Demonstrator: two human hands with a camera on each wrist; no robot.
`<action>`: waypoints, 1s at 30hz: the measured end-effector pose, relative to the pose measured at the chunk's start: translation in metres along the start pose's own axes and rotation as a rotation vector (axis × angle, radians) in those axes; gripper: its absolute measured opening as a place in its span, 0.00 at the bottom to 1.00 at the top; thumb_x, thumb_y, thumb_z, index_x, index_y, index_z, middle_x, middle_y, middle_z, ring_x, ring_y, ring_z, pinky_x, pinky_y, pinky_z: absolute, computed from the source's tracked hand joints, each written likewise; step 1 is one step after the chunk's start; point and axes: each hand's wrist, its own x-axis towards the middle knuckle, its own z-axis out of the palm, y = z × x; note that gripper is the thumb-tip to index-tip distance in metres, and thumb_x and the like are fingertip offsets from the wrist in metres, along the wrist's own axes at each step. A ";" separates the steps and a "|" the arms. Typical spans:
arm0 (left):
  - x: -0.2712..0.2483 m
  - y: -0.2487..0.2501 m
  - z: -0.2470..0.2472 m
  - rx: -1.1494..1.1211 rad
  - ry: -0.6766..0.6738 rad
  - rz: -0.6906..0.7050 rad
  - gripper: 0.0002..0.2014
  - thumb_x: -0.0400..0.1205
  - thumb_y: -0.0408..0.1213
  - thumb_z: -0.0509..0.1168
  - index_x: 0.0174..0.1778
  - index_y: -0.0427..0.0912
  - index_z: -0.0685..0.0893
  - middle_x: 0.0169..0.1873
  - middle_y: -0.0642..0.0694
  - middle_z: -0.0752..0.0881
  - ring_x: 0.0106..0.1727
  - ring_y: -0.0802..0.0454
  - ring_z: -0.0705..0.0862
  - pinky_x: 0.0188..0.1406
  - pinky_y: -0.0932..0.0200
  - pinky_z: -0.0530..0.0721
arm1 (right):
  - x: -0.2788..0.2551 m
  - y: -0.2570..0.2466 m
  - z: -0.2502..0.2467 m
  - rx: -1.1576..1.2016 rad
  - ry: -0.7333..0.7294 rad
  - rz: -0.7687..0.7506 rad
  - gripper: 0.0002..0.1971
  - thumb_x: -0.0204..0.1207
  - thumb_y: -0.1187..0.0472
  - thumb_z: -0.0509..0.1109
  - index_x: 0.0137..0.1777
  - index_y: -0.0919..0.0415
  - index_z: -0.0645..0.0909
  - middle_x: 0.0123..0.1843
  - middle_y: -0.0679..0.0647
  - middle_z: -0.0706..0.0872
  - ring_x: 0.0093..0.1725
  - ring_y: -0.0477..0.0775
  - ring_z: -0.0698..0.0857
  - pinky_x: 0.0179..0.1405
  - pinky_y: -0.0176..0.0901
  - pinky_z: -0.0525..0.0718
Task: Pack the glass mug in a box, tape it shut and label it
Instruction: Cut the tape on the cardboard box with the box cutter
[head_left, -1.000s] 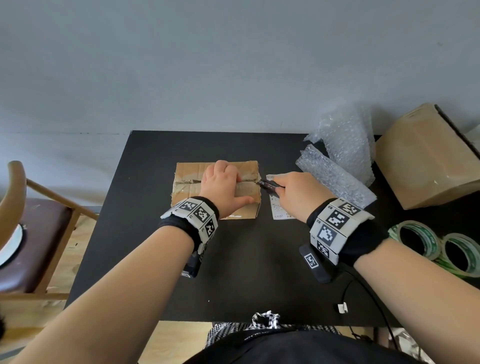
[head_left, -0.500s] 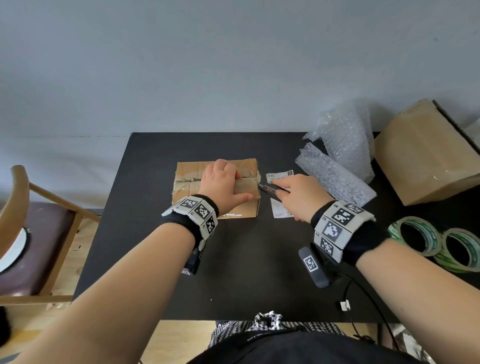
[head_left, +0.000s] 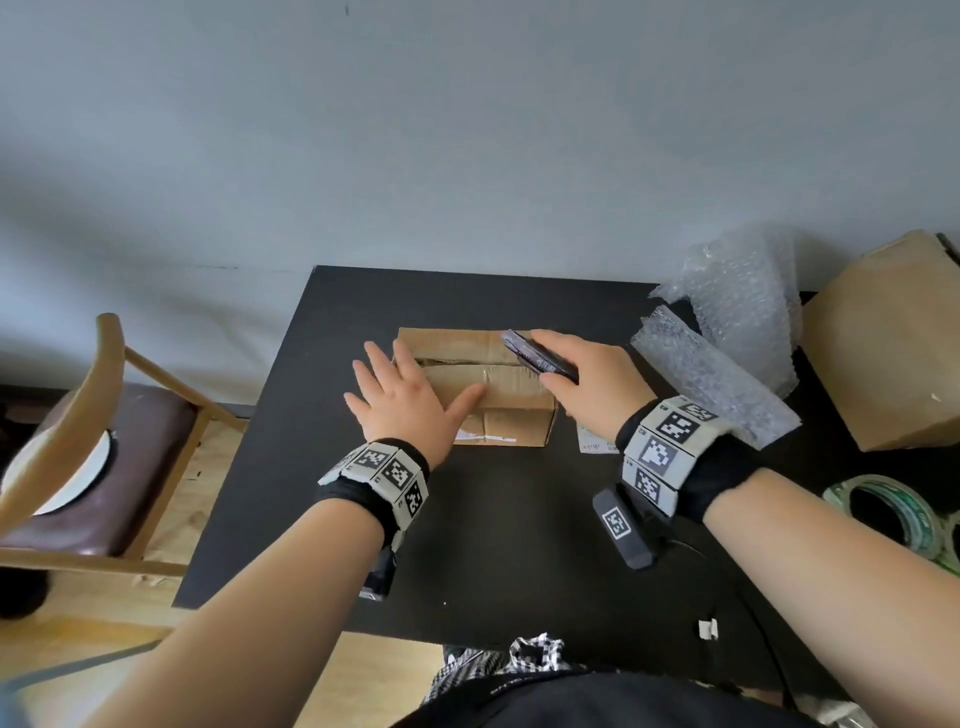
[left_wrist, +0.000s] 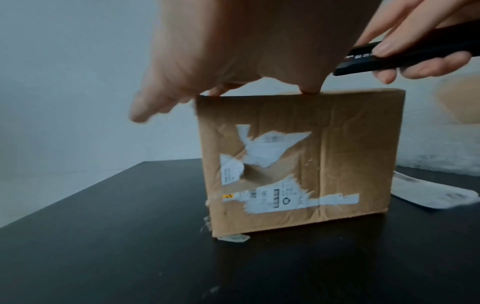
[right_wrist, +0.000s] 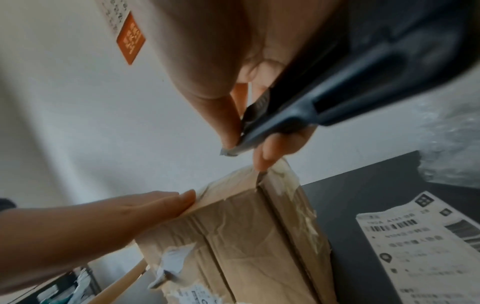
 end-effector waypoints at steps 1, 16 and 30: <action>0.002 -0.004 -0.002 -0.111 -0.021 -0.011 0.49 0.76 0.68 0.55 0.82 0.38 0.46 0.82 0.34 0.51 0.81 0.35 0.56 0.76 0.40 0.62 | 0.002 -0.002 0.002 -0.020 -0.019 -0.020 0.25 0.80 0.58 0.65 0.77 0.49 0.68 0.70 0.53 0.80 0.66 0.57 0.80 0.68 0.51 0.77; 0.028 -0.050 -0.015 -0.692 -0.110 0.006 0.12 0.84 0.41 0.60 0.51 0.42 0.88 0.42 0.47 0.88 0.45 0.50 0.83 0.43 0.62 0.79 | 0.049 -0.075 0.030 -0.512 -0.169 -0.255 0.12 0.82 0.56 0.59 0.60 0.48 0.80 0.51 0.51 0.82 0.50 0.57 0.82 0.41 0.46 0.78; 0.030 -0.050 -0.013 -0.649 -0.087 0.005 0.12 0.83 0.40 0.61 0.48 0.39 0.88 0.43 0.40 0.89 0.42 0.49 0.82 0.47 0.54 0.81 | 0.045 -0.078 0.025 -0.775 -0.176 -0.226 0.12 0.79 0.64 0.61 0.59 0.55 0.80 0.37 0.51 0.68 0.37 0.55 0.75 0.32 0.45 0.71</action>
